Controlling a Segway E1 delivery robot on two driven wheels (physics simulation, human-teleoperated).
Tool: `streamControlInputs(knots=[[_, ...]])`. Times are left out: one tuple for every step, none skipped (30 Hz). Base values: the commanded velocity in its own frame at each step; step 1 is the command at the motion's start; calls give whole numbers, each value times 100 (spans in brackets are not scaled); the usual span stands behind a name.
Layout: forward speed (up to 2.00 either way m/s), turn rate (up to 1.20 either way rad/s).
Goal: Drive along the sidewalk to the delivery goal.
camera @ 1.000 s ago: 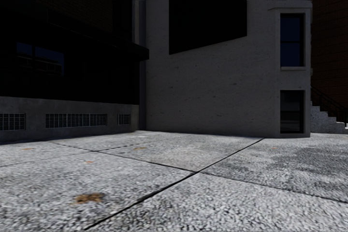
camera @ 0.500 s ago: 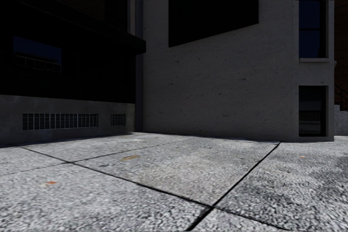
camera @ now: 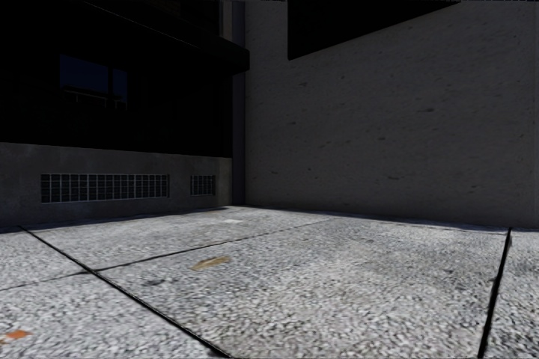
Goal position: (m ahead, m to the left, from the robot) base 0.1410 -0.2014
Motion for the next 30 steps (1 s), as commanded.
streamControlInputs(knots=[[126, 24], [123, 23], [122, 23], [122, 23], [119, 23], [116, 23], [112, 21], [112, 21], [104, 16], [87, 10], [87, 10], [42, 0], [0, 0], [0, 0], [0, 0], [0, 0], [0, 0], [0, 0], [0, 0], [0, 0], [0, 0], [0, 0], [0, 0], [0, 0], [0, 0], [0, 0], [0, 0], [0, 0], [0, 0], [0, 0]])
